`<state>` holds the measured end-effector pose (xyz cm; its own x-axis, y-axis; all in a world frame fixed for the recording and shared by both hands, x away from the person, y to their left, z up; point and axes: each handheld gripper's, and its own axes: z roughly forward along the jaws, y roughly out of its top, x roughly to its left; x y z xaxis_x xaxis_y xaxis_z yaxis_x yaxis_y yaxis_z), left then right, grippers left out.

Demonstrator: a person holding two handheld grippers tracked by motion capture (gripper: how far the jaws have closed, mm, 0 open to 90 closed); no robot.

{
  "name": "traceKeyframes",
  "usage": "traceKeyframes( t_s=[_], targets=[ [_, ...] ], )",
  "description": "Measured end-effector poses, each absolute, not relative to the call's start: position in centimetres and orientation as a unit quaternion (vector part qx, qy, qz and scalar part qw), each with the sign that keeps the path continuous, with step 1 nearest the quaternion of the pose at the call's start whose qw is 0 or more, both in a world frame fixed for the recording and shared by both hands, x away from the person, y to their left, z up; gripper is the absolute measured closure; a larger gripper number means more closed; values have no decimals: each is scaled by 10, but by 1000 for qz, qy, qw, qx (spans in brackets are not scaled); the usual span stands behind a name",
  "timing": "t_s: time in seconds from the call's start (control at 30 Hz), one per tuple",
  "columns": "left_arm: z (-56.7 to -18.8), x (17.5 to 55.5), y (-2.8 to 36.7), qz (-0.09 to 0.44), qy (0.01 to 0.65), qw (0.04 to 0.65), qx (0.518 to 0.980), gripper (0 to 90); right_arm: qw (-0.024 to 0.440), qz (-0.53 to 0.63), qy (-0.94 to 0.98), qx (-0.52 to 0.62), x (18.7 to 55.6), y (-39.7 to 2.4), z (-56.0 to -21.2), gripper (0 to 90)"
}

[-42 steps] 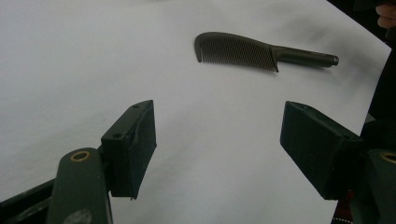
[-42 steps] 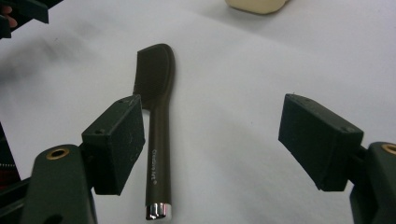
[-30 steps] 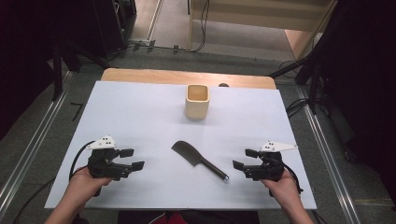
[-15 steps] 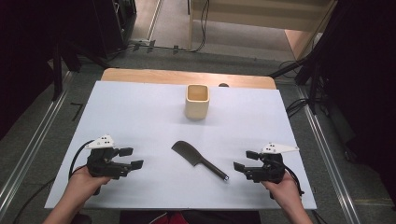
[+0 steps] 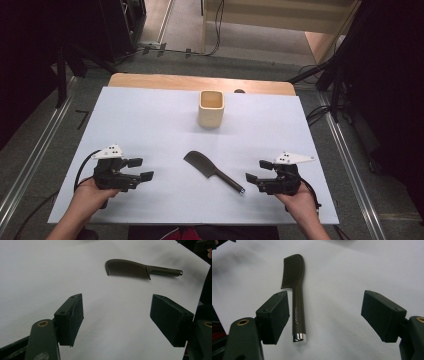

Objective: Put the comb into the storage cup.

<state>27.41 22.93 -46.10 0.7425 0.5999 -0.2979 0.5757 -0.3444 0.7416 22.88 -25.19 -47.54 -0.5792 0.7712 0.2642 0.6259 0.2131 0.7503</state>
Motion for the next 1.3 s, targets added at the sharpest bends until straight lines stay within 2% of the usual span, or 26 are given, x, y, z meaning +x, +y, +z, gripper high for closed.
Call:
traceKeyframes(
  t_s=[0.57, 1.3],
  targets=[
    [-461, 274, 229, 14, 359, 445, 820, 279, 121, 434, 770, 453, 231, -231, -474, 210],
    [-461, 275, 230, 14, 359, 446, 820, 279, 97, 439, 781, 434, 235, -212, -479, 210]
  ],
)
